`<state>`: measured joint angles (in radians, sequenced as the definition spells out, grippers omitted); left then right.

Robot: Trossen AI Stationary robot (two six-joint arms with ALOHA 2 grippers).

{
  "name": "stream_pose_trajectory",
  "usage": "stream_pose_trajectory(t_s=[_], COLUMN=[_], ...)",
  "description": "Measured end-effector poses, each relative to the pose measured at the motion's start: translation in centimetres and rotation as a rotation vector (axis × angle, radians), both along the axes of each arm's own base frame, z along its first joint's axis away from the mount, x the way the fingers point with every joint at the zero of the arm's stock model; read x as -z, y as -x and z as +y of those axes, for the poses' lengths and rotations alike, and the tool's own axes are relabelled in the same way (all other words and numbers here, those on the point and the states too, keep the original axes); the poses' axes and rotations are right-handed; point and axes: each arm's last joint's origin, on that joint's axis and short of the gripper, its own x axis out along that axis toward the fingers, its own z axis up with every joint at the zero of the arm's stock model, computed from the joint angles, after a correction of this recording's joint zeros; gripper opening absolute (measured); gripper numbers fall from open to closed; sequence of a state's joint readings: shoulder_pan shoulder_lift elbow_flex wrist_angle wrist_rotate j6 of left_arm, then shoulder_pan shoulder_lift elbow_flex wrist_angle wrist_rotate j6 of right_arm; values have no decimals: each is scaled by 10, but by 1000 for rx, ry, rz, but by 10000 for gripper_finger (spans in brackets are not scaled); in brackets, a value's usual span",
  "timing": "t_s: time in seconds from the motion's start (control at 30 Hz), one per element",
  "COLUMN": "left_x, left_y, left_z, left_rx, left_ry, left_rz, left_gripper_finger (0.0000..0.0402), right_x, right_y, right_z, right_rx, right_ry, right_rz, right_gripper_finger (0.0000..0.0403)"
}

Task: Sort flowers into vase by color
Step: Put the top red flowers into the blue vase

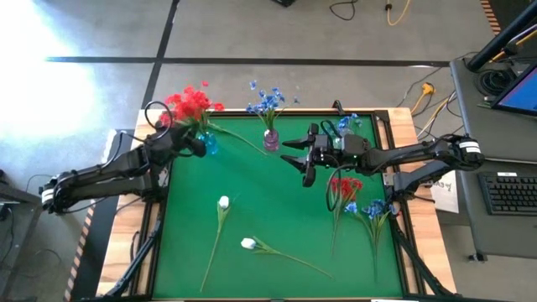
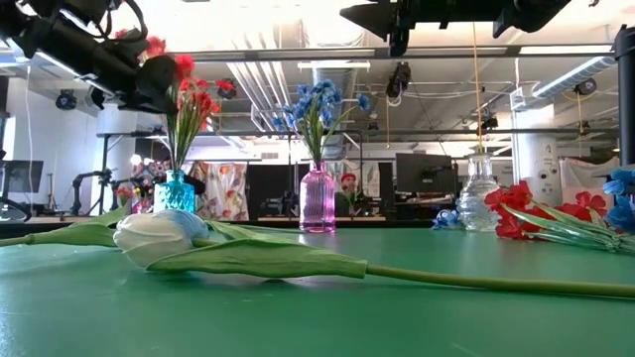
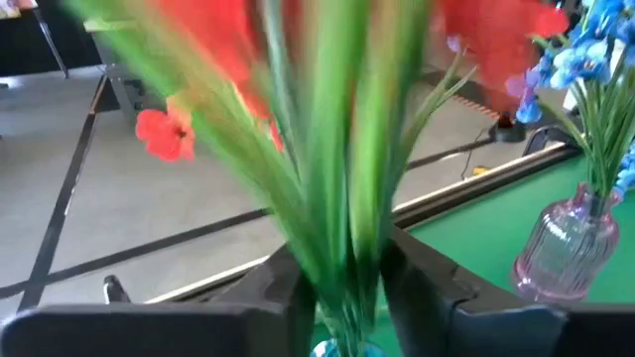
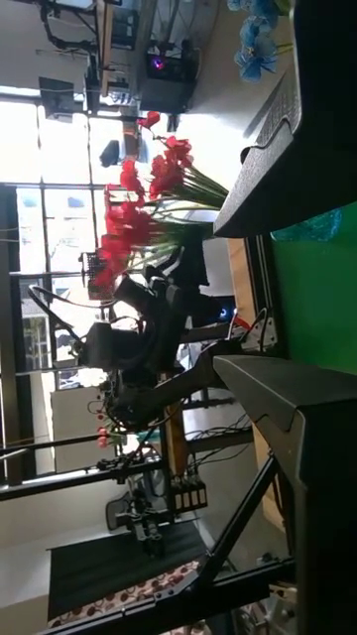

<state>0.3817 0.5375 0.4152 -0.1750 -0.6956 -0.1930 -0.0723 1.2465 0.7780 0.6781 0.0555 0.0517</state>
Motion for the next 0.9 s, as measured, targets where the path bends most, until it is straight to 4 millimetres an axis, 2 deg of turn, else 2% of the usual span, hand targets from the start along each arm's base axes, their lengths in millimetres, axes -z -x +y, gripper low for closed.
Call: stream_pose_trajectory(t_s=[0.23, 0.47, 0.67, 0.9], left_x=[-6, -23, -39, -65], left_y=[5, 18, 23, 35], left_z=[-2, -8, -13, -21], left_rx=[-8, -45, 52, 132], left_ry=[64, 173, 256, 355], left_rz=[45, 101, 89, 53], left_gripper_finger=[182, 255, 281, 282], right_x=[0, 0, 0, 5], right_y=[0, 0, 0, 0], right_z=[0, 0, 0, 0], right_rx=[0, 0, 0, -10], right_ry=[0, -1, -2, -86], right_rz=[0, 0, 3, 44], right_gripper_finger=[196, 196, 196, 196])
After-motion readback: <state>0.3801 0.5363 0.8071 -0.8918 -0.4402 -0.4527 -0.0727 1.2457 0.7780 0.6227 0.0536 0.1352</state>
